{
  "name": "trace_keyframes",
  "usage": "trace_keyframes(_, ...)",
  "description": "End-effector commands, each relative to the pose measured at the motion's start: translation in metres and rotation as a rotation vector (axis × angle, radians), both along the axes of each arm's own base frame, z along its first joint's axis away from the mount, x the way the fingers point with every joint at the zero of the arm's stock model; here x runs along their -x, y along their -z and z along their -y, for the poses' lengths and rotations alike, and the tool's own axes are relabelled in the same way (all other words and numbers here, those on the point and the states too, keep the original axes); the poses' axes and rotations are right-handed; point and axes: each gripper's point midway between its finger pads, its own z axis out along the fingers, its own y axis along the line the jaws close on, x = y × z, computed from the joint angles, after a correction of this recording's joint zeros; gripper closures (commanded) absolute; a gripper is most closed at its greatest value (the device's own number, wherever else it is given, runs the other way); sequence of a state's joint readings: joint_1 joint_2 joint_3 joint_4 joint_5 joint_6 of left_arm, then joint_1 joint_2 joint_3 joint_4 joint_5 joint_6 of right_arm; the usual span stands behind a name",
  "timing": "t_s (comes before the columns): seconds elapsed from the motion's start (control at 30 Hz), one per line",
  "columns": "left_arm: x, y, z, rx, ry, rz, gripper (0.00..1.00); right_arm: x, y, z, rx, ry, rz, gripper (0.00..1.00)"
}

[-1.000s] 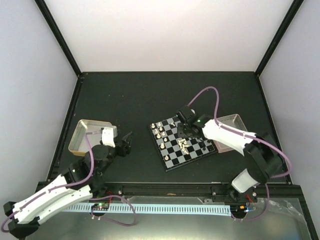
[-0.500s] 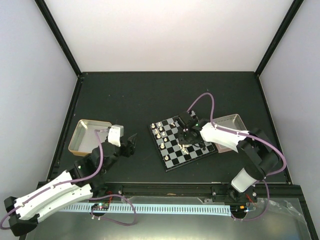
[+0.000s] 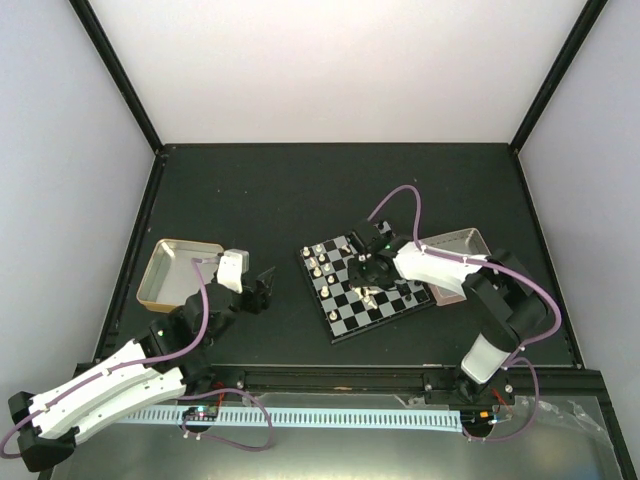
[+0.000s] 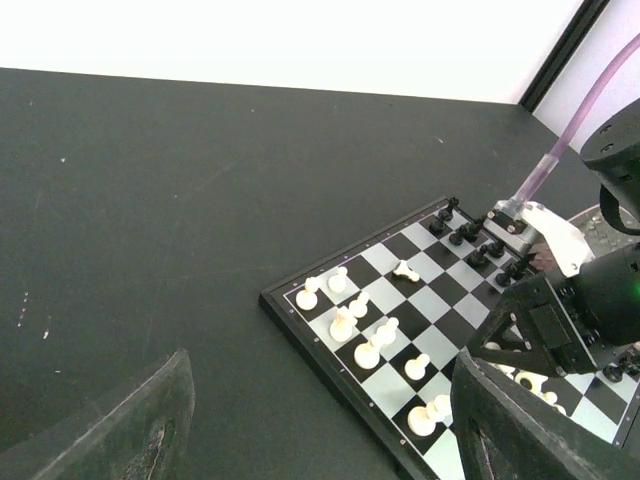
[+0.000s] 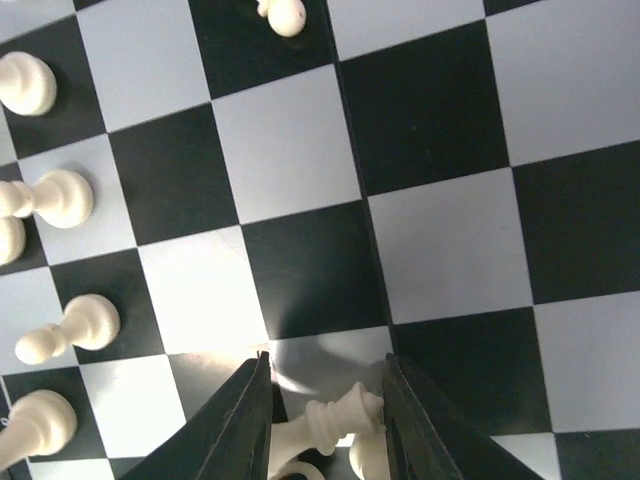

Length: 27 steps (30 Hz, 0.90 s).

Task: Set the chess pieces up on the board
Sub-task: Pick up the chess piece from the chessboard.

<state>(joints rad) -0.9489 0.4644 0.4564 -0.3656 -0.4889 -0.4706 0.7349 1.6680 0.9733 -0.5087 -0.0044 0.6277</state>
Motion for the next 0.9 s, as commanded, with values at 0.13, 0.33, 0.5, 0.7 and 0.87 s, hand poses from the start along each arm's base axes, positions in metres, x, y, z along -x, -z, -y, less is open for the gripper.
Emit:
trace_keyframes(0.13, -0.002, -0.025, 0.001, 0.04, 0.002, 0.045, 0.28, -0.017, -0.02, -0.025, -0.073, -0.054, 0.056, 0.66)
trace_keyframes(0.33, -0.001, -0.026, -0.001, 0.043, 0.0, 0.047, 0.28, -0.017, -0.024, -0.015, 0.028, -0.042, 0.074, 0.57)
trace_keyframes(0.5, -0.001, -0.025, -0.001, 0.046, 0.0, 0.047, 0.28, -0.006, -0.027, -0.022, 0.056, -0.061, 0.074, 0.63)
trace_keyframes(0.7, 0.0, -0.025, -0.002, 0.048, 0.001, 0.047, 0.28, 0.006, -0.021, -0.022, 0.107, -0.017, 0.062, 0.65)
trace_keyframes(0.87, 0.0, -0.024, -0.002, 0.048, 0.002, 0.045, 0.28, 0.012, -0.011, -0.02, 0.139, 0.013, 0.045, 0.63)
